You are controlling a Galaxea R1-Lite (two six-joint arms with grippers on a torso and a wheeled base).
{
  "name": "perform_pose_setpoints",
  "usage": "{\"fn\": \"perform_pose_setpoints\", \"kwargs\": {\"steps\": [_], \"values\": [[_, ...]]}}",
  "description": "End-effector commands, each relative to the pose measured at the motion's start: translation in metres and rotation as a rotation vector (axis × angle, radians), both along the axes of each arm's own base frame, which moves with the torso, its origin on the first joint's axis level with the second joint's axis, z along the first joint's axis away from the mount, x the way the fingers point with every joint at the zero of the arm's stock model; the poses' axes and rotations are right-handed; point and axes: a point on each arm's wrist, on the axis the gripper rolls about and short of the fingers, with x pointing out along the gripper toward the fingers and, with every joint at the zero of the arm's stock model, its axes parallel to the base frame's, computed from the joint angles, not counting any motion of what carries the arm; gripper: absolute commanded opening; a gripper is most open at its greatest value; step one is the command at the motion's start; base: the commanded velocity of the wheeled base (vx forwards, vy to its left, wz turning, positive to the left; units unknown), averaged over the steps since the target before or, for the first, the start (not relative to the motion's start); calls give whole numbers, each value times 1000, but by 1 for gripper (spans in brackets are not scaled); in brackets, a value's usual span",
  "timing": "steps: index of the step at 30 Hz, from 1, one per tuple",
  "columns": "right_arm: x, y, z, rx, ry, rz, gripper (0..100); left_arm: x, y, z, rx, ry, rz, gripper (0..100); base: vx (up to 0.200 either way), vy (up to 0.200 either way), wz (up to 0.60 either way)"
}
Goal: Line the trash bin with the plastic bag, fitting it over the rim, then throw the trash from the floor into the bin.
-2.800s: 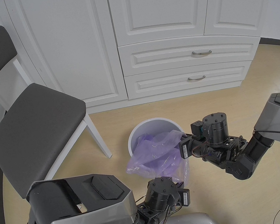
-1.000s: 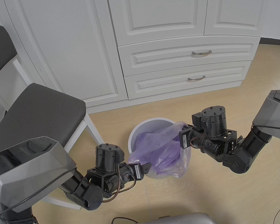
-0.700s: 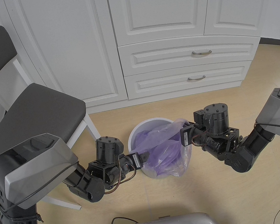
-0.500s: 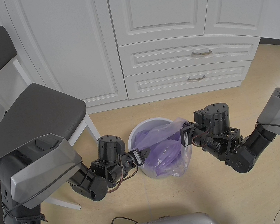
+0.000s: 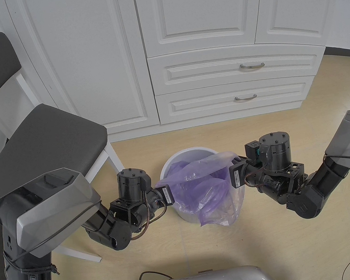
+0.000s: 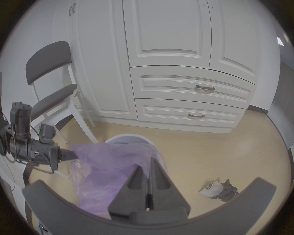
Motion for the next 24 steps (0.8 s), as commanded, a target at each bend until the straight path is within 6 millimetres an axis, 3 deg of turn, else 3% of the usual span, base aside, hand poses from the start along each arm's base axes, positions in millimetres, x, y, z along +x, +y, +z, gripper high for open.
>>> {"fn": "perform_pose_setpoints", "kwargs": {"steps": [1, 11, 14, 24], "values": [[-1, -7, -2, -31, 4, -5, 0, -3, 21, 8, 94, -42, 9, 0, 0, 0, 0], [-3, -16, 0, -67, -2, -17, 0, -21, 34, 21, 162, -100, -30, 0, 0, 0, 0], [-7, -19, 2, -85, -1, -14, 0, -34, 38, 30, 157, -125, -89, 0, 0, 0, 0], [-17, -32, -4, -177, 22, 2, 0, -40, 57, 20, 182, -198, -203, 0, 0, 0, 0]]}}
